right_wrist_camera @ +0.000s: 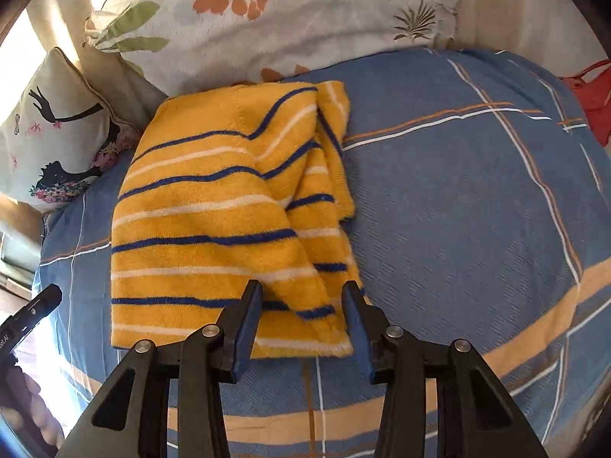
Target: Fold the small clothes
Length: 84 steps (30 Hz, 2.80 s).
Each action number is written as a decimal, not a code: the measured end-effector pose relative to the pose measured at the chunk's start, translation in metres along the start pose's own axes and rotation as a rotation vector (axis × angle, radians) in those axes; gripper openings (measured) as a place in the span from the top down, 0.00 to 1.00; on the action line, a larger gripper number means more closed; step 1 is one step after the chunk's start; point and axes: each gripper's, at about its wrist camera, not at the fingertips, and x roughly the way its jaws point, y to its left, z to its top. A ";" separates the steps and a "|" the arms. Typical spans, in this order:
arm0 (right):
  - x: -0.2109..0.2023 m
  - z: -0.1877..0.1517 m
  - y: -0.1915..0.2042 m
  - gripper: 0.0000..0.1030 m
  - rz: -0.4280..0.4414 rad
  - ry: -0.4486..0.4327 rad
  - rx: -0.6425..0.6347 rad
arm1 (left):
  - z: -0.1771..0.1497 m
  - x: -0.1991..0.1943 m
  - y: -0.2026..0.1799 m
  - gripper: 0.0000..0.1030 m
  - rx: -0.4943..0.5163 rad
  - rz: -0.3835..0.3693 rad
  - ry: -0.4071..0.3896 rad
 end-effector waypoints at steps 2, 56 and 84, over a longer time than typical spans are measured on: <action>-0.011 -0.008 -0.002 0.54 -0.020 -0.022 -0.004 | -0.002 -0.004 -0.006 0.37 0.012 0.021 -0.012; -0.106 -0.098 -0.006 0.39 0.098 -0.172 -0.427 | -0.104 -0.181 -0.138 0.00 -0.078 0.346 -0.559; -0.090 -0.093 0.004 0.34 0.043 -0.161 -0.431 | -0.102 -0.101 -0.129 0.00 -0.043 0.352 -0.199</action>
